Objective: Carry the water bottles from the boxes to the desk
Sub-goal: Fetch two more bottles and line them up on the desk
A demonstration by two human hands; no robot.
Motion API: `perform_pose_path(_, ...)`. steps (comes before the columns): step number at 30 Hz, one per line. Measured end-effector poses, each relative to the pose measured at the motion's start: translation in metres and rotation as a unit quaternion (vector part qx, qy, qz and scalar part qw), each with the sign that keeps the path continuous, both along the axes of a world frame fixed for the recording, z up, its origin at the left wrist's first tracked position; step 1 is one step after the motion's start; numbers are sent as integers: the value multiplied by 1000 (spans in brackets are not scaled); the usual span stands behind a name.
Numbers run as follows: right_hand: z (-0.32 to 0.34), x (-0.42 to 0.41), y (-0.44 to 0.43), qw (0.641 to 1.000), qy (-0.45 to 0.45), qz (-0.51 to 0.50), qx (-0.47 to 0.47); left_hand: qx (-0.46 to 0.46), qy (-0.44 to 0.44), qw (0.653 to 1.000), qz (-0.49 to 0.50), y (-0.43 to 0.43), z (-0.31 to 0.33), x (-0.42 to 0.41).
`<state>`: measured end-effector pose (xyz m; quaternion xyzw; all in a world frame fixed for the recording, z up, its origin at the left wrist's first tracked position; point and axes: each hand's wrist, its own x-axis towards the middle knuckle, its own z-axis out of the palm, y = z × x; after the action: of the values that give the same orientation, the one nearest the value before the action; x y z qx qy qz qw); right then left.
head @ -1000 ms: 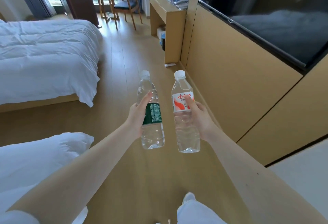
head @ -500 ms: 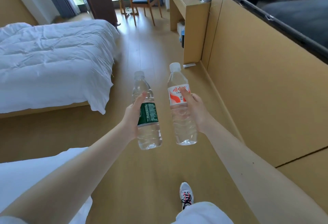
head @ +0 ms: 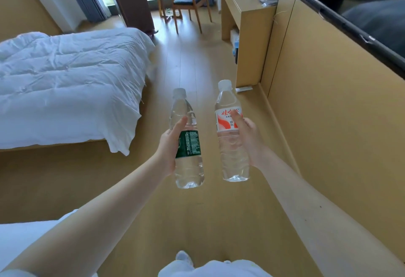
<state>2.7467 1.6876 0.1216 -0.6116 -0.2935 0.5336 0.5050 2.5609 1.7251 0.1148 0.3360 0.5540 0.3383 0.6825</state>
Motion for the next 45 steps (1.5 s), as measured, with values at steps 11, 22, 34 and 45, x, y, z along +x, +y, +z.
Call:
perform_pose_path(11, -6, 12, 128, 999, -23, -19, -12, 6, -12, 999, -42, 140, -14, 16)
perform_pose_path(22, 7, -5, 294, 997, -65, -46, -23, 15, -15, 996, -86, 322, -8, 5)
perform_pose_path(34, -9, -15, 414, 997, -50, -35, -37, -12, -40, 995, -91, 440, -23, -11)
perform_pose_path(45, -25, 45, 570, 999, -33, 2, -18, 7, 15, 998, -55, 569, -34, 39)
